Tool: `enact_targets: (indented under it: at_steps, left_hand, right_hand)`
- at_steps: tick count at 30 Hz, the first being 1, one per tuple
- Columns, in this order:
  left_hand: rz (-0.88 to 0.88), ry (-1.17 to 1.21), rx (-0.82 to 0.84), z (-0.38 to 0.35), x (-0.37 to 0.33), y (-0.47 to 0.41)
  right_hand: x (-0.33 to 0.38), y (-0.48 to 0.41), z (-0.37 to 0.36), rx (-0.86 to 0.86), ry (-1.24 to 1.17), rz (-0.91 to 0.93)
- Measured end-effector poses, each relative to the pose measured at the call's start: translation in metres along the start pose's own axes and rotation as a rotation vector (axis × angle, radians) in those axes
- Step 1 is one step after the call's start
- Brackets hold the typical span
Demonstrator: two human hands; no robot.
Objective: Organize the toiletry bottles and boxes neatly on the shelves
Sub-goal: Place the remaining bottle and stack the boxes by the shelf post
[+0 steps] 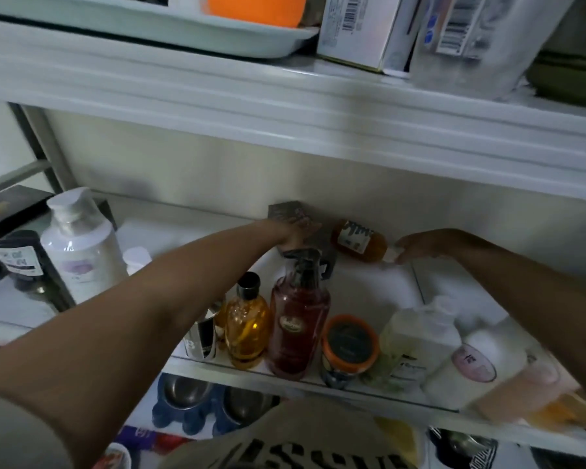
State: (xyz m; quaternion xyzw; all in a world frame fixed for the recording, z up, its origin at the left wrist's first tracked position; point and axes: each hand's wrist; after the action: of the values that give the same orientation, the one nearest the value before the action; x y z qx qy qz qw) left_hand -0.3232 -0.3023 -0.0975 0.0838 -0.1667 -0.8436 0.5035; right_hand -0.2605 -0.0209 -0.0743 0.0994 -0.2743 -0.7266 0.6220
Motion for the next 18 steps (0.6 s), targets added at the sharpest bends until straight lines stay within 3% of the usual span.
enact_targets:
  at_steps: [7, 18]
  left_hand:
    - [0.031, 0.171, 0.011, 0.0, -0.002, 0.006]
    - [0.16, 0.453, 0.004, -0.02, 0.017, 0.002]
  right_hand:
    - [-0.008, -0.018, -0.003, 0.127, 0.174, 0.008]
    - [-0.005, -0.077, -0.008, 0.02, 0.167, 0.308]
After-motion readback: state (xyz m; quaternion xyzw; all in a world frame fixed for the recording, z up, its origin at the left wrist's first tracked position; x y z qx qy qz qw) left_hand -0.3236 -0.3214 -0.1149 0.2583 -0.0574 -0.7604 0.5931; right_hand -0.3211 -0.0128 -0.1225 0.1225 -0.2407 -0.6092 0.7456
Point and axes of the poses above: each hand's wrist, its own y-axis away from the middle knuckle, its own z-axis out of the back of the hand, x = y × z, and after that the axes turned 10 degrees about z, right-handed
